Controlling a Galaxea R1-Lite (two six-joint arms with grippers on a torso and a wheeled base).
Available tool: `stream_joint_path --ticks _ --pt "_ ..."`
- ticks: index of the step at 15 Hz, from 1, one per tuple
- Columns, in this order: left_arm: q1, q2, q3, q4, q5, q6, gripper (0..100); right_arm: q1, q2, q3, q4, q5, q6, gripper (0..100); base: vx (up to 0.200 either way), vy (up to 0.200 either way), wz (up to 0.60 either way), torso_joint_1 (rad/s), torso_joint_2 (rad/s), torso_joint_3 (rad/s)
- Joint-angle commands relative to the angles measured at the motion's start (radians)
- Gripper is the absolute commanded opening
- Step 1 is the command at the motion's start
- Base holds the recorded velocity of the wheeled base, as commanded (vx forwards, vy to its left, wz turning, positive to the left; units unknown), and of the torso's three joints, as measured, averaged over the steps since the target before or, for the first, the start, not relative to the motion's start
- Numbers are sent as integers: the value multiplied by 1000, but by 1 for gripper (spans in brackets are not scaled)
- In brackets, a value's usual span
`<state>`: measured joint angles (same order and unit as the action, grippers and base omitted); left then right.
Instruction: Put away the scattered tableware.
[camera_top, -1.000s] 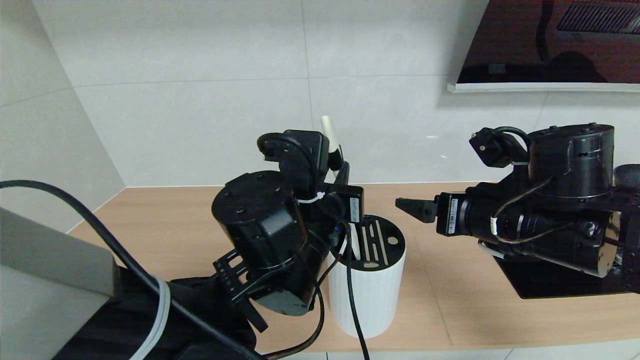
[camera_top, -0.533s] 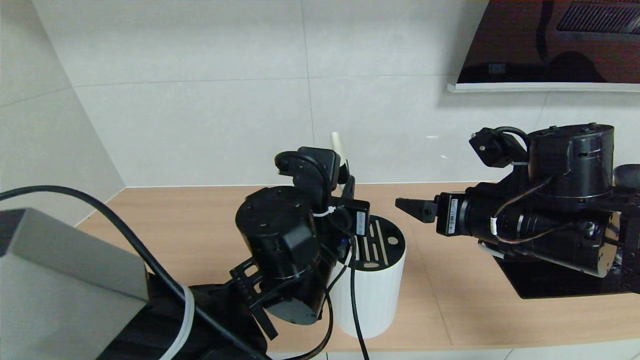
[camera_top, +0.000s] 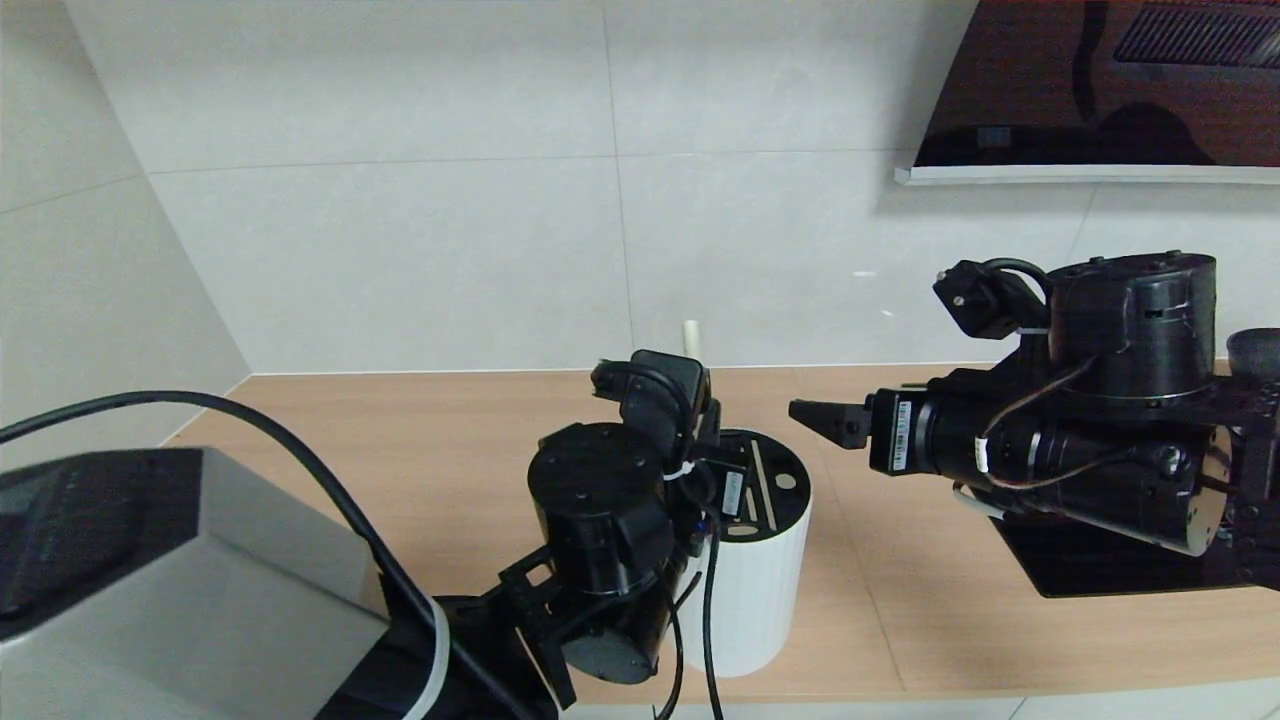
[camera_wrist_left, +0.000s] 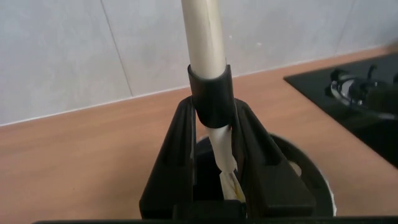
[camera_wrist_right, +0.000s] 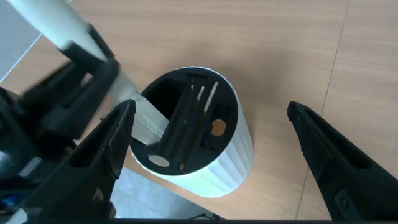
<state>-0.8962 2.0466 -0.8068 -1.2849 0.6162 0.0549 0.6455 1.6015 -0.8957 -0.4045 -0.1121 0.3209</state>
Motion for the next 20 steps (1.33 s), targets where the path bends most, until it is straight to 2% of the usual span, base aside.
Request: stream_joint_path --ticks 1,3,17,18,20 --pt "-1 50 5 -24 0 0 0 0 2 0 -1 0 0 100 0 0 0 0 0 0" --pt "-1 80 5 -47 7 0 0 0 2 0 -1 0 0 100 0 0 0 0 0 0" --pt "-1 98 15 -48 28 2 0 2 -6 1 -1 0 0 100 0 0 0 0 0 0" --pt "-1 99 20 -50 28 2 100 2 -6 1 -1 2 0 100 0 0 0 0 0 0" --pt "-1 98 20 -50 27 2 100 2 -6 1 -1 2 0 100 0 0 0 0 0 0"
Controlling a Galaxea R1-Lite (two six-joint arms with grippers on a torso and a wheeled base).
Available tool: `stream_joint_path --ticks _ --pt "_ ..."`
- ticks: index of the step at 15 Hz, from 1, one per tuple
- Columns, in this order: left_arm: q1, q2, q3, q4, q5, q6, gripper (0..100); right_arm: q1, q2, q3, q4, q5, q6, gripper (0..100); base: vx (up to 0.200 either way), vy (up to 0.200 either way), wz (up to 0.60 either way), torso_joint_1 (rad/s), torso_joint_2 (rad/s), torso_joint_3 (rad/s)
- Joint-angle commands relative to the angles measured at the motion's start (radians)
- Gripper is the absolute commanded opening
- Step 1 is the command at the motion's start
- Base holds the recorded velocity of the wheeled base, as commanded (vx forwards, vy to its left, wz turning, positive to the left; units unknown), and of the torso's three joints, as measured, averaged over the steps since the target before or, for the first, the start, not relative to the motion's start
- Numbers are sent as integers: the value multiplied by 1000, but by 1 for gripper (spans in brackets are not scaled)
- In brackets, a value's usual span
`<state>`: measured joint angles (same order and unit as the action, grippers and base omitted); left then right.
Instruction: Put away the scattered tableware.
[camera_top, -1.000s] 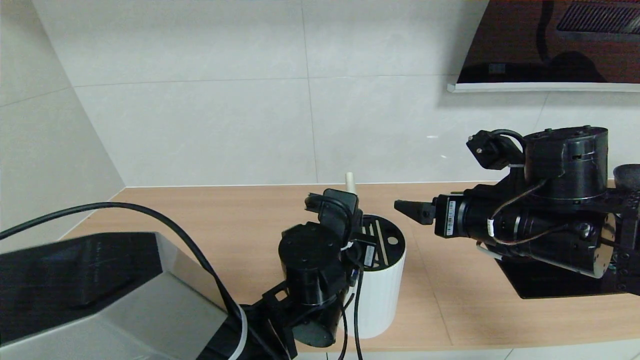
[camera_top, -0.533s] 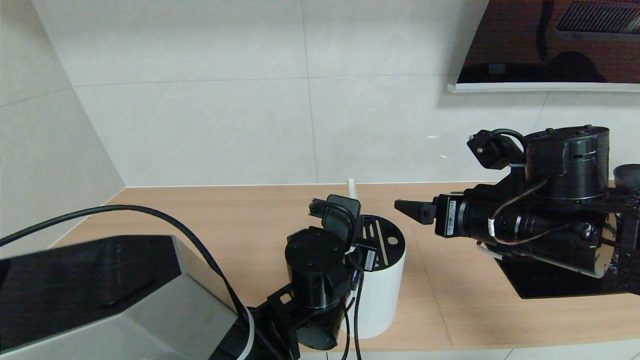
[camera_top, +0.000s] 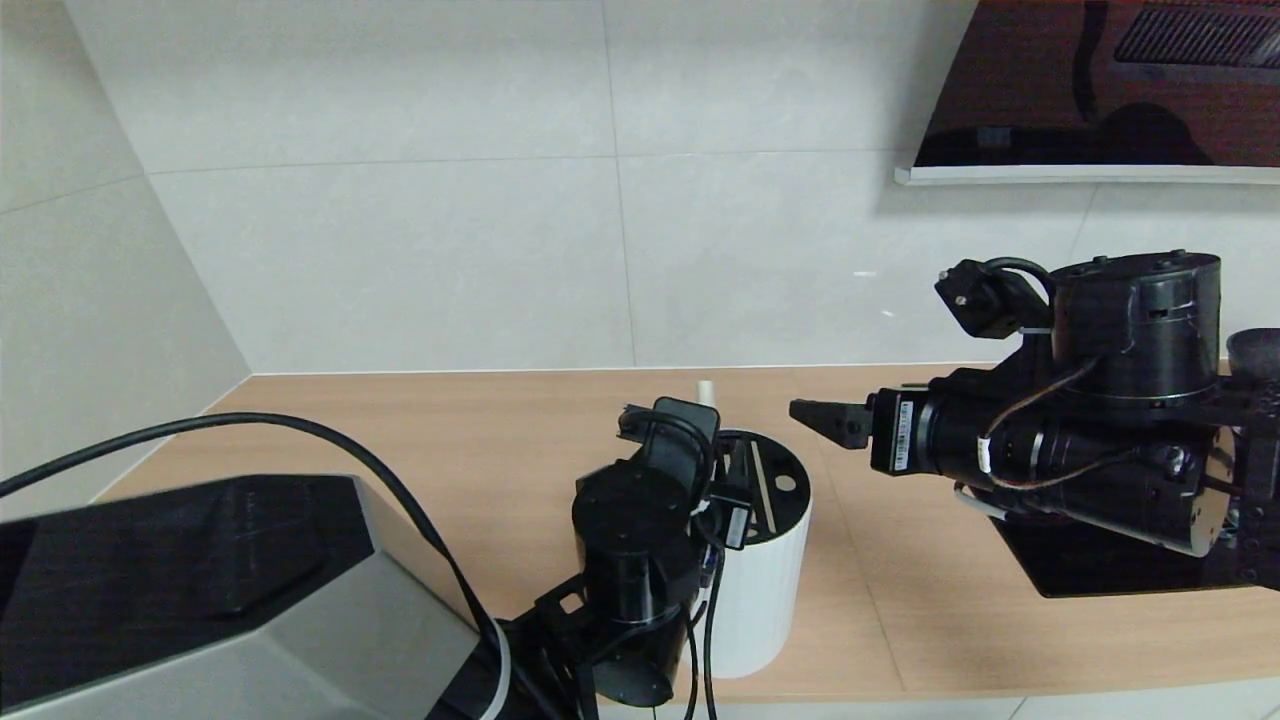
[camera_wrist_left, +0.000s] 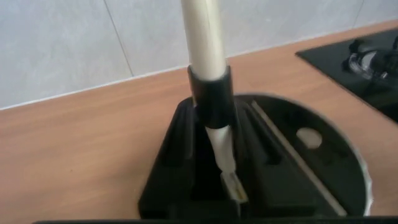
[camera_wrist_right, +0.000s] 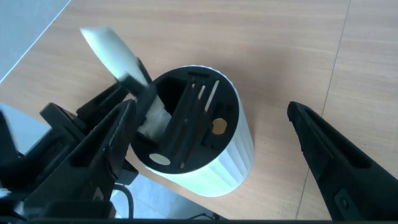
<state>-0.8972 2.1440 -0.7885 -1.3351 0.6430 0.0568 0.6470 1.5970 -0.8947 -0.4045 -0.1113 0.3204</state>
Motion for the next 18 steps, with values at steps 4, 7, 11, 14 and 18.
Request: stream_joint_path --ticks 4,7,11,14,18 --pt "0 -7 2 1 0 1 100 0 -2 0 -1 -1 0 100 0 0 0 0 0 0" --pt "0 -7 3 1 0 1 100 0 -2 0 -1 -1 0 100 0 0 0 0 0 0" --pt "6 -76 5 2 -2 1 100 0 -19 3 1 -1 2 100 0 0 0 0 0 0" --pt "52 -293 71 63 -16 9 100 0 -104 57 -1 -15 -92 100 0 0 0 0 0 0" --pt "89 -681 221 246 -62 9 100 -1 -319 211 -7 -110 -107 100 0 0 0 0 0 0"
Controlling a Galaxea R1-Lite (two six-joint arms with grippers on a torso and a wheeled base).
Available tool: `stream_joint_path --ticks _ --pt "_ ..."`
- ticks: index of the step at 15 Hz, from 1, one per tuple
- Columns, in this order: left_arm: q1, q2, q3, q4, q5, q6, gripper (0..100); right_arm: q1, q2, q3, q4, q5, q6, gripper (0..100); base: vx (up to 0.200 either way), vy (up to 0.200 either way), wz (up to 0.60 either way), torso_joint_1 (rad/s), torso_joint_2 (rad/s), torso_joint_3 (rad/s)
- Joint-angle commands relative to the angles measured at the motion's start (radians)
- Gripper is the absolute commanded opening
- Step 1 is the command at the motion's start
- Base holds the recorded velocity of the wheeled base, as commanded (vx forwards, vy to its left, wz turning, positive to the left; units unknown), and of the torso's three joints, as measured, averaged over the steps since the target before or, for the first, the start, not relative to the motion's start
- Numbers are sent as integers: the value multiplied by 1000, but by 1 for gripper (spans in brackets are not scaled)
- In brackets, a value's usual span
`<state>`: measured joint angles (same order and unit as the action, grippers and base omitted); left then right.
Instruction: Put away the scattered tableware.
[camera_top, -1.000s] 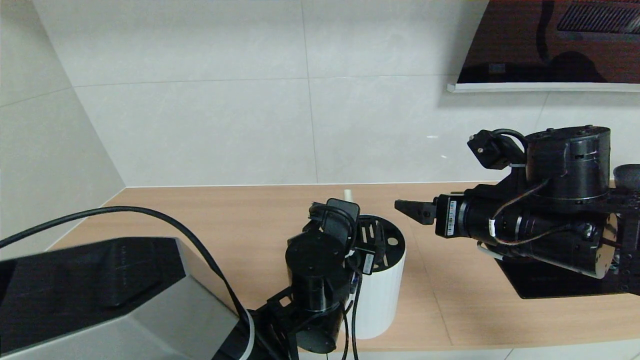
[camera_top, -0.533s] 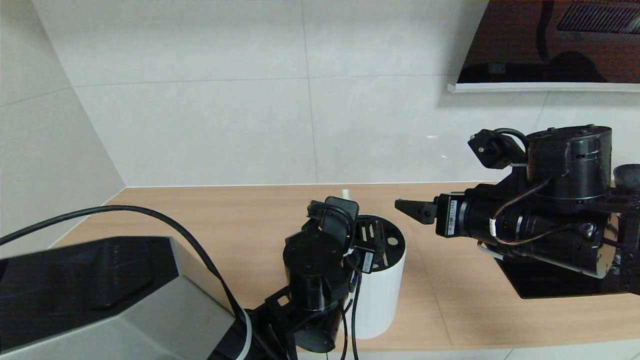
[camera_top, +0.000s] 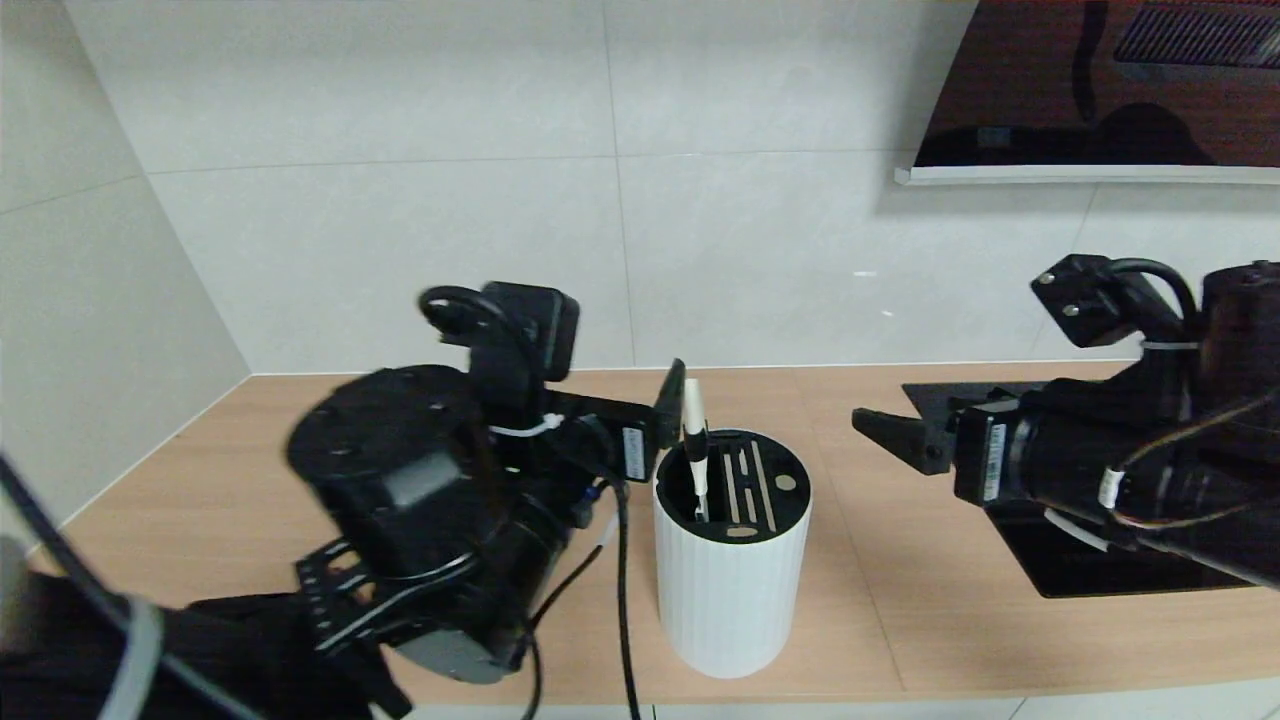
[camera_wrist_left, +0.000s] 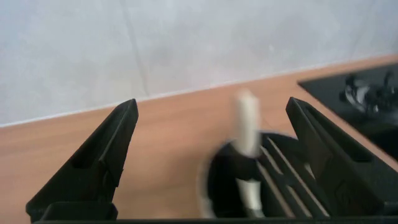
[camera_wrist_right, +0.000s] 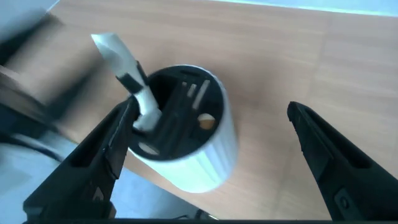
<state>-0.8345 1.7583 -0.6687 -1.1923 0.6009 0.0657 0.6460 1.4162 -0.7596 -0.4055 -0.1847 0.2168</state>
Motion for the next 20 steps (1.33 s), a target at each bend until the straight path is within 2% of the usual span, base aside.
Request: stream_joint_path --ticks 1,2,4,6,7,8,10,12,13,15,16,17,18,19,20 --pt "37 -396 132 169 -19 0 100 -2 -207 120 -6 -48 -4 100 0 0 0 0 0 0" --pt "92 -497 161 226 -29 -3 100 -29 -287 151 -4 -53 -2 100 0 0 0 0 0 0" --pt "193 -657 190 310 -61 -7 100 -152 -416 195 1 -38 -5 100 0 0 0 0 0 0" --pt "256 -809 222 442 -65 -7 100 -183 -553 244 10 -41 -7 100 0 0 0 0 0 0" --pt "276 -838 233 471 -67 -4 100 -184 -580 253 14 -44 -10 100 0 0 0 0 0 0" --pt "330 -984 281 597 -90 9 100 -221 -707 302 45 -59 -70 100 0 0 0 0 0 0" --pt "400 -1131 304 726 -139 14 100 -365 -821 347 71 -52 -134 100 0 0 0 0 0 0" --pt "449 -1223 302 829 -164 14 100 -425 -913 365 85 -48 -159 100 0 0 0 0 0 0" --pt "502 -1304 299 925 -179 14 100 -465 -1025 365 142 -48 -212 100 0 0 0 0 0 0" --pt "557 -1398 302 991 -211 17 100 -503 -1168 365 228 -45 -303 100 0 0 0 0 0 0" --pt "557 -1398 302 991 -211 17 100 -503 -1168 365 228 -45 -303 100 0 0 0 0 0 0" --pt "617 -1479 307 1027 -217 59 100 -531 -1289 364 295 -45 -353 100 0 0 0 0 0 0" --pt "649 -1517 319 1034 -223 83 100 -557 -1321 365 321 -55 -353 100 0 0 0 0 0 0" --pt "690 -1556 333 1036 -233 86 100 -614 -1347 365 323 -42 -349 100 0 0 0 0 0 0" --pt "690 -1556 333 1036 -233 86 100 -614 -1347 365 323 -42 -349 100 0 0 0 0 0 0"
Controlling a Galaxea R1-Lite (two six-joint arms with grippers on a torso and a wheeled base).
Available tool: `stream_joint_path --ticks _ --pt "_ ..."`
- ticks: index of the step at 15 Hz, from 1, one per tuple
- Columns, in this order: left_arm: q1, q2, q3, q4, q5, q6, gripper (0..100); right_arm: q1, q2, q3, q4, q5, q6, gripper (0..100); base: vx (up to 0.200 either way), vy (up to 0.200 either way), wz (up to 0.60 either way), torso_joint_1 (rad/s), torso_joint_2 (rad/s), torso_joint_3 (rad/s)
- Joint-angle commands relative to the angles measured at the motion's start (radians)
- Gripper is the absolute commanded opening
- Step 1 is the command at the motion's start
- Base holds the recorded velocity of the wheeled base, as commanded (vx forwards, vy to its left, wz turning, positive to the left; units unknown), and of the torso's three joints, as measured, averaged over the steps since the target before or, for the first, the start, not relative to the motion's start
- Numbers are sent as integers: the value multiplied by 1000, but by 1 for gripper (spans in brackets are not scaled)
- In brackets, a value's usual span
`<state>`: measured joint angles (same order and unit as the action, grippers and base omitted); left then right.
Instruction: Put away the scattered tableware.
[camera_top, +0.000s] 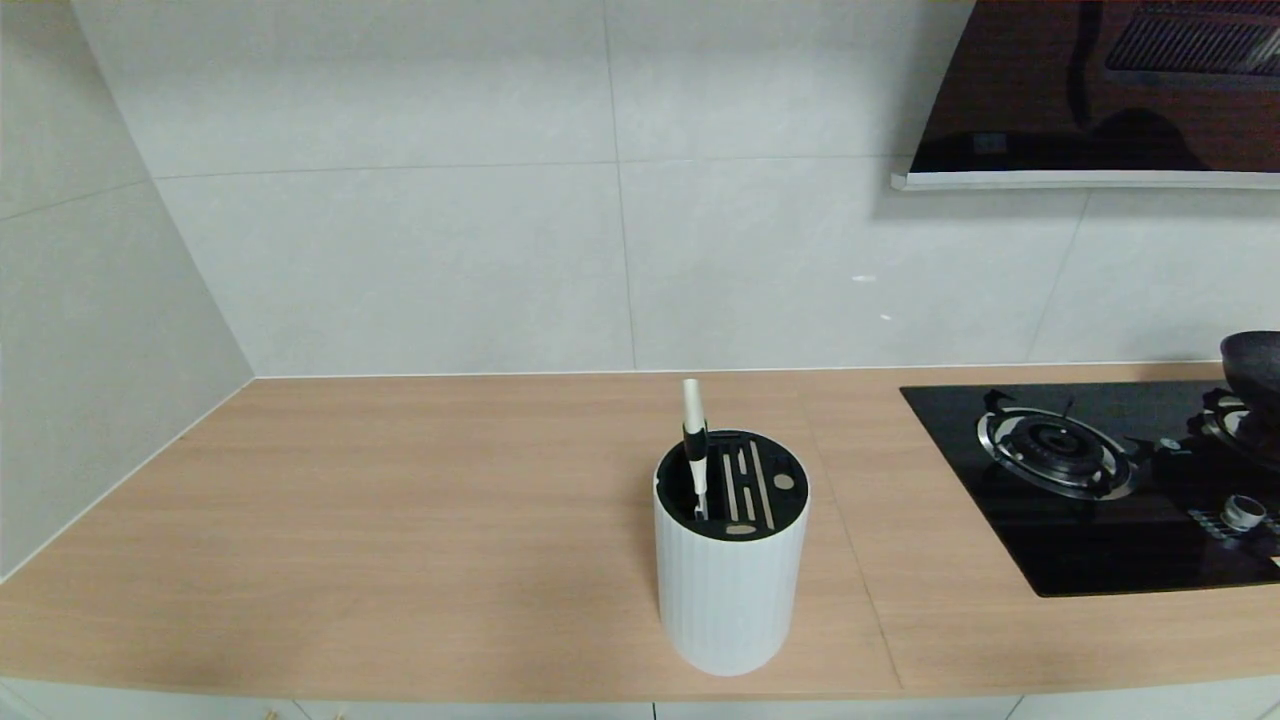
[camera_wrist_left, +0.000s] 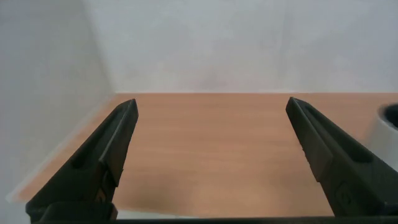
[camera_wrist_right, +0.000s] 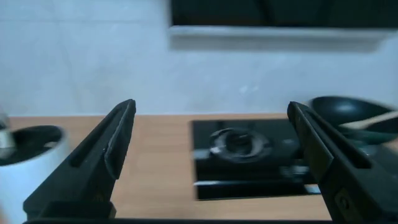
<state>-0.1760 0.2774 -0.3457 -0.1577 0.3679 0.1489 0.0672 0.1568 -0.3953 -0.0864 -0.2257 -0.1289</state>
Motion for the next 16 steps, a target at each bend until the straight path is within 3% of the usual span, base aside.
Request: stream_joint_path --ticks 1,4,7,10,13,15,16 --pt "95 -161 60 3 -24 3 100 -67 -157 16 50 52 -9 100 0 0 0 0 0 0" --pt "164 -267 143 17 -76 6 100 -69 -157 70 50 57 17 100 0 0 0 0 0 0" --pt "170 -277 232 18 -86 -9 100 -69 -157 217 50 91 161 100 0 0 0 0 0 0" --pt "170 -277 323 20 -175 -11 100 -69 -157 360 30 135 164 100 0 0 0 0 0 0" --pt "170 -277 346 67 -250 -80 100 -69 -155 395 71 186 157 100 0 0 0 0 0 0" --pt "170 -277 343 116 -357 -124 100 -69 -155 394 86 203 146 100 0 0 0 0 0 0" --pt "170 -277 341 119 -405 -127 100 -69 -155 394 86 203 144 100 0 0 0 0 0 0"
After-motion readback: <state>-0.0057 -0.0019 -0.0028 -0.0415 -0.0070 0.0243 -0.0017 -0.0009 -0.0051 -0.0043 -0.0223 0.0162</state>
